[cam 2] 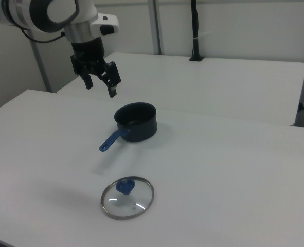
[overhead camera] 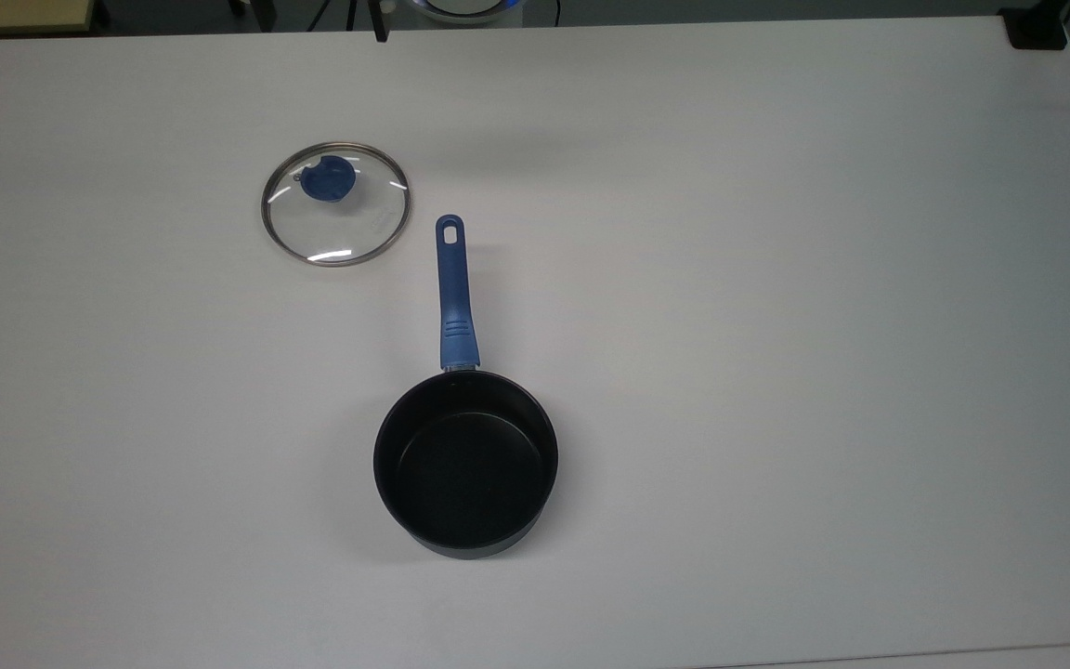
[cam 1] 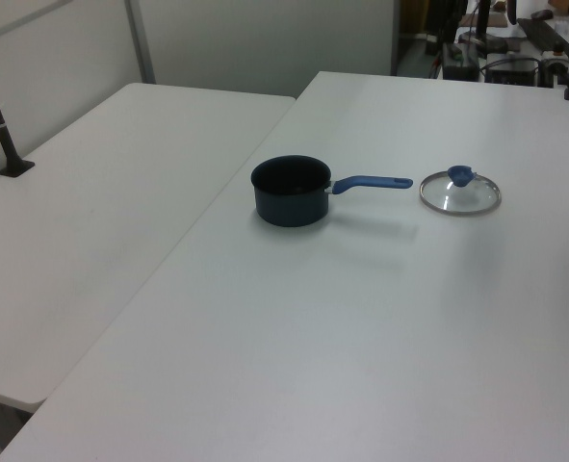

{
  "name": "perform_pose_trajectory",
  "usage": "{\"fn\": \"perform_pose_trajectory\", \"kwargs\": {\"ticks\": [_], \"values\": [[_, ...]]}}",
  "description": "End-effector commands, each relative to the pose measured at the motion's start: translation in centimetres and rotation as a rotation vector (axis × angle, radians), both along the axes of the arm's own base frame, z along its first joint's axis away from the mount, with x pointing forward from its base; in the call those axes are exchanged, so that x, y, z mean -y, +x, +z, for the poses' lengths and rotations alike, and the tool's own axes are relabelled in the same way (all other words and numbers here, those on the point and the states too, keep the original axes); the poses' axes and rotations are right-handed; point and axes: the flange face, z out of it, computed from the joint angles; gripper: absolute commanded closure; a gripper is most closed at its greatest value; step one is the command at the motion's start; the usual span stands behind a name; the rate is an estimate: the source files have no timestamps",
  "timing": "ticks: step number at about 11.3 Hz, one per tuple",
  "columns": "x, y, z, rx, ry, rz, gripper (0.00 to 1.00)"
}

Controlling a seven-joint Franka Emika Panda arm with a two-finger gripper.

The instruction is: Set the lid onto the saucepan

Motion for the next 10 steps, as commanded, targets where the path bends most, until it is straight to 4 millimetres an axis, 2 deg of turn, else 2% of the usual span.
{"fn": "perform_pose_trajectory", "kwargs": {"ticks": [1, 7, 9, 10], "values": [[-0.5, 0.1, 0.4, 0.003, 0.015, -0.004, 0.00], [0.1, 0.1, 0.4, 0.004, 0.013, -0.009, 0.00], [0.4, -0.1, 0.3, 0.002, -0.001, 0.096, 0.00], [0.9, -0.2, -1.0, -0.034, -0.055, 0.222, 0.00]]}}
